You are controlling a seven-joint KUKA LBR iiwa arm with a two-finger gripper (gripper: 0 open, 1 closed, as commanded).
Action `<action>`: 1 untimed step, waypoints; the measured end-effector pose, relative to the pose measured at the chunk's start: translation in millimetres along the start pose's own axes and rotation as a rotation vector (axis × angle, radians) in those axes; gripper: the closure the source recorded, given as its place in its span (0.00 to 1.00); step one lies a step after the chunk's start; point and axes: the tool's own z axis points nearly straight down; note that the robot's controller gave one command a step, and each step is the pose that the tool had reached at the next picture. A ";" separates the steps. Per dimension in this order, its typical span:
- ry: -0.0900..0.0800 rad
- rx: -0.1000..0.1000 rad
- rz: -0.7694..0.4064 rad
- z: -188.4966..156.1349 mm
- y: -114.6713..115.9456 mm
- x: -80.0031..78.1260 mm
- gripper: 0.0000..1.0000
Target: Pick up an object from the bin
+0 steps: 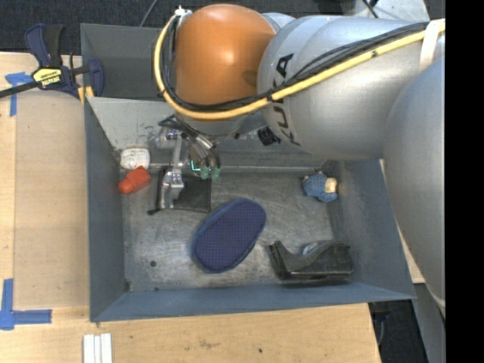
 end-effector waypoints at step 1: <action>-0.005 0.002 -0.154 35.1 -64.5 -13.9 0.00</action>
Offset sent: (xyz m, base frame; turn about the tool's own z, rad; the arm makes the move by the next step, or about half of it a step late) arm 0.0129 -0.0614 -0.0345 -0.1571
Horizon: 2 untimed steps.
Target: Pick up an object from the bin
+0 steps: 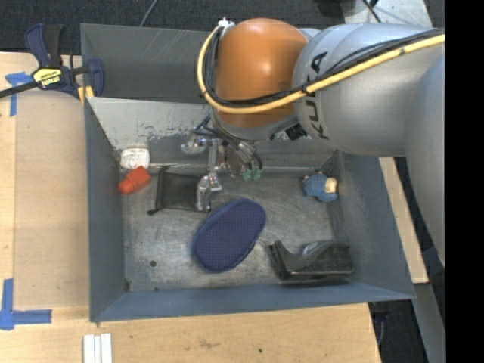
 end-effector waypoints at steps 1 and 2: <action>-0.007 -0.003 0.114 106.0 -38.4 -21.5 0.00; -0.008 -0.003 0.116 106.8 -39.1 -21.9 1.00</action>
Offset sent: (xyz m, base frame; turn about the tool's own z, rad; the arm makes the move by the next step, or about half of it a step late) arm 0.0273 -0.0384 -0.1192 0.1155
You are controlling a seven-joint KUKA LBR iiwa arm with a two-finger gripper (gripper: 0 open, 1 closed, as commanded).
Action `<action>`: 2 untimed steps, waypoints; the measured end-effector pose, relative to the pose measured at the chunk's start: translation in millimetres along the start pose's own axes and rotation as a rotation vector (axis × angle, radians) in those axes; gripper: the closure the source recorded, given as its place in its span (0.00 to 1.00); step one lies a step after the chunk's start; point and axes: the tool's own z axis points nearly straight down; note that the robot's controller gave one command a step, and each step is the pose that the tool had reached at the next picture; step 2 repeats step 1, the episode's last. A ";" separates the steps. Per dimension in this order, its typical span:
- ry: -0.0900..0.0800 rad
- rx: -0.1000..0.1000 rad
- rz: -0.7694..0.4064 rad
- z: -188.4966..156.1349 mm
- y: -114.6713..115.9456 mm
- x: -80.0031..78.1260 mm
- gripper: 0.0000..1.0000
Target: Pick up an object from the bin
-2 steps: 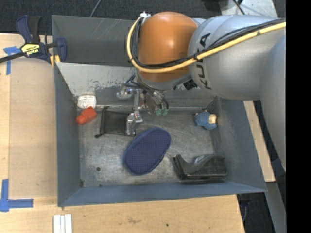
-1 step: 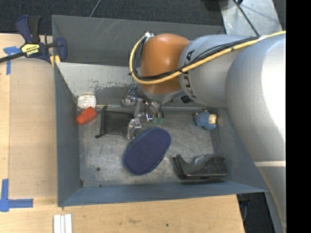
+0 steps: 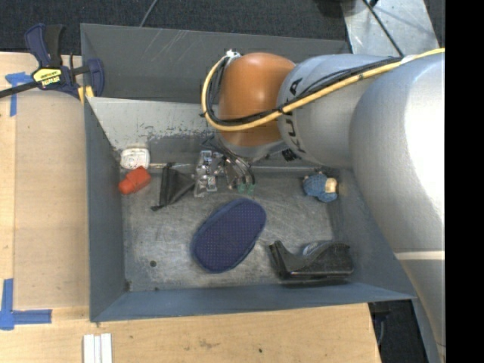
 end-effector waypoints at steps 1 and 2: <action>-0.006 0.001 0.004 -175.5 -14.1 4.7 1.00; -0.006 0.001 0.004 -175.5 -14.1 4.7 1.00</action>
Offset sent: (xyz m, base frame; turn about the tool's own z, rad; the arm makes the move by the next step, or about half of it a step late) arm -0.0081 -0.0143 0.1692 0.0031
